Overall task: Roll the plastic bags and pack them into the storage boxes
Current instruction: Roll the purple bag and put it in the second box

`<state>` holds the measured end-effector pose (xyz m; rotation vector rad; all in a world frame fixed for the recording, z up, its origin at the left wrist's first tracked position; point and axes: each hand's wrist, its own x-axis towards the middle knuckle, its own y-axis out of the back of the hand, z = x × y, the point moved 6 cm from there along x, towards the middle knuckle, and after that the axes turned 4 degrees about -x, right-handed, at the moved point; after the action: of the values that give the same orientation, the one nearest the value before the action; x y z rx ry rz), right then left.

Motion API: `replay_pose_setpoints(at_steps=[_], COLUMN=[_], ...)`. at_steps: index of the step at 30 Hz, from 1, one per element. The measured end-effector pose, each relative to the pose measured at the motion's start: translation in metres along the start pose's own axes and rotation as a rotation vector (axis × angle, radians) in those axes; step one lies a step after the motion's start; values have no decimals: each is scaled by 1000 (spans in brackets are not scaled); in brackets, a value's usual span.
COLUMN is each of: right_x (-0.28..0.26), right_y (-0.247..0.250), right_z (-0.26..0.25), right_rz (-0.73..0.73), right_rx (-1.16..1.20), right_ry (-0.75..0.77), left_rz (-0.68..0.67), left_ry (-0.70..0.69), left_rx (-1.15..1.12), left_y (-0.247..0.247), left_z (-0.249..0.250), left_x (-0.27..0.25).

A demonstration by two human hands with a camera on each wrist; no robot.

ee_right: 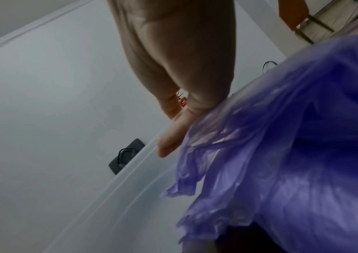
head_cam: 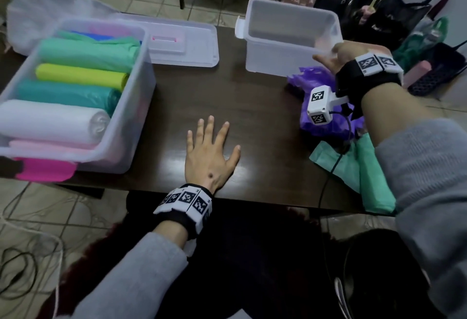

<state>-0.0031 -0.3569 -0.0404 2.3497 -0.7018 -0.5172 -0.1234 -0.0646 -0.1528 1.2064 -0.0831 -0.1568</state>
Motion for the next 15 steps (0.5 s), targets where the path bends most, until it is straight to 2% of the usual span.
replay_pose_setpoints(at_steps=[1, 2, 4, 6, 10, 15], right_x=[-2, -5, -9, -15, -26, -58], right_y=[-1, -4, -8, -7, -6, -31], right_z=[0, -3, -2, 1, -7, -8], right_rz=[-9, -54, -149, -113, -49, -192], right_rx=[-7, 132, 586, 760, 821, 730], right_ry=[7, -13, -83, -94, -117, -138], left_rz=[-3, -5, -8, -8, 1, 3], left_ry=[4, 8, 8, 10, 37, 66], left_rx=[-6, -10, -11, -6, -29, -53], left_y=[0, 0, 0, 0, 0, 4], left_z=[0, 0, 0, -1, -2, -3], left_x=[0, 0, 0, 0, -1, -3])
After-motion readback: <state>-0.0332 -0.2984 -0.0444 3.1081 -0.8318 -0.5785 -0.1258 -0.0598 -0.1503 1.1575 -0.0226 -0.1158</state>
